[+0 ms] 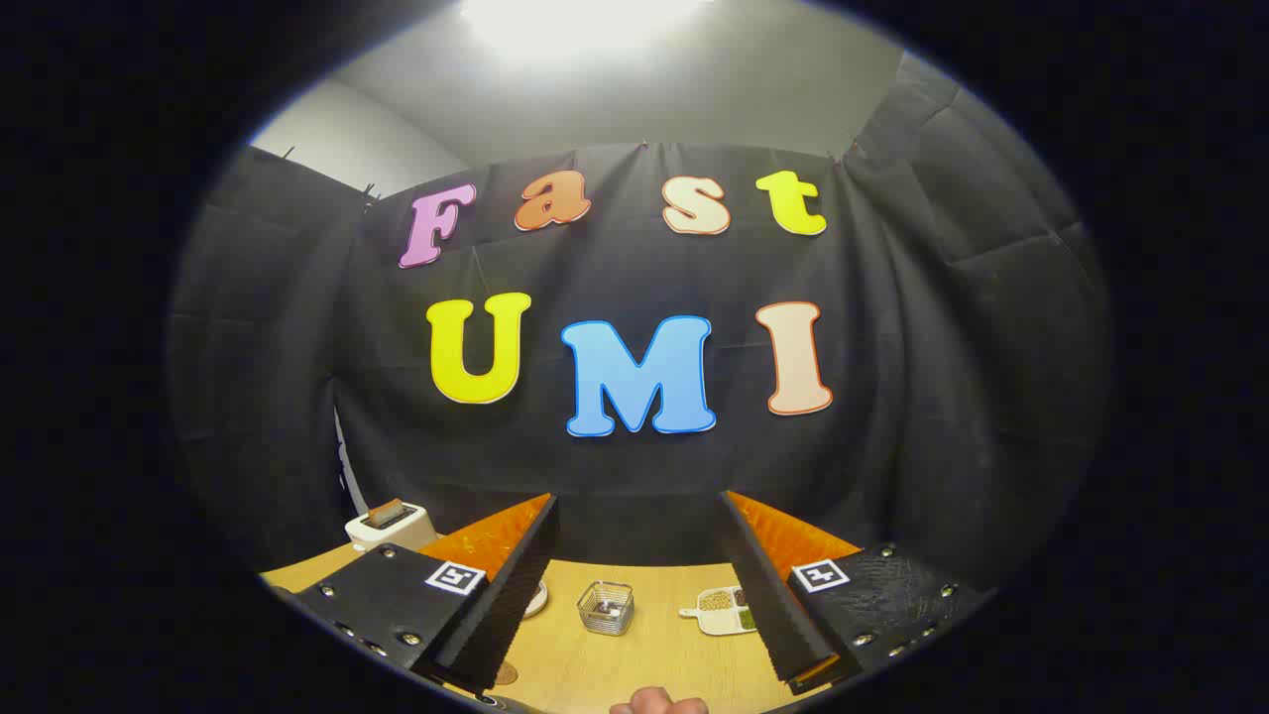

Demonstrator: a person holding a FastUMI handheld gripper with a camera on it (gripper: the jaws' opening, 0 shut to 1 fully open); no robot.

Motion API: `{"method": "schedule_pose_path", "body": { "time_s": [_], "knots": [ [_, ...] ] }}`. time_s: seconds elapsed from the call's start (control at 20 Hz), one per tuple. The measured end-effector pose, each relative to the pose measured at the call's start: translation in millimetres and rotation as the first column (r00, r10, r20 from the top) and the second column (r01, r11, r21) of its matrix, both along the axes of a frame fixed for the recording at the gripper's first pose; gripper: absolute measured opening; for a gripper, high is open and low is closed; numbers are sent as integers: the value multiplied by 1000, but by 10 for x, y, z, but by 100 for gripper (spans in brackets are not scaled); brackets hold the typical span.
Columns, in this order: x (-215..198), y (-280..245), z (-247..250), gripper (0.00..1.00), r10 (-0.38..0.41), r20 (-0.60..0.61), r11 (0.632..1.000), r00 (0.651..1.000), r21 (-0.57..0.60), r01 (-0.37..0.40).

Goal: Take the bottle from table, then pour the juice into the cup, finally place the bottle on the coaster

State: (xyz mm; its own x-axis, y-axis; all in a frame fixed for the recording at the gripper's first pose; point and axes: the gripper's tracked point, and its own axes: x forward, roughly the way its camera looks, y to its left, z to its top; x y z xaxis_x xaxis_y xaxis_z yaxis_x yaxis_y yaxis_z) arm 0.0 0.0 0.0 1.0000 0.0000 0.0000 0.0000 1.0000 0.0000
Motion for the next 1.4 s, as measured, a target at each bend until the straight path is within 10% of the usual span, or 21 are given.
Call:
{"method": "schedule_pose_path", "body": {
  "time_s": [1.4],
  "knots": [
    [-599,259,-825,97,75,66,997,995,-34,-73]
  ]
}}
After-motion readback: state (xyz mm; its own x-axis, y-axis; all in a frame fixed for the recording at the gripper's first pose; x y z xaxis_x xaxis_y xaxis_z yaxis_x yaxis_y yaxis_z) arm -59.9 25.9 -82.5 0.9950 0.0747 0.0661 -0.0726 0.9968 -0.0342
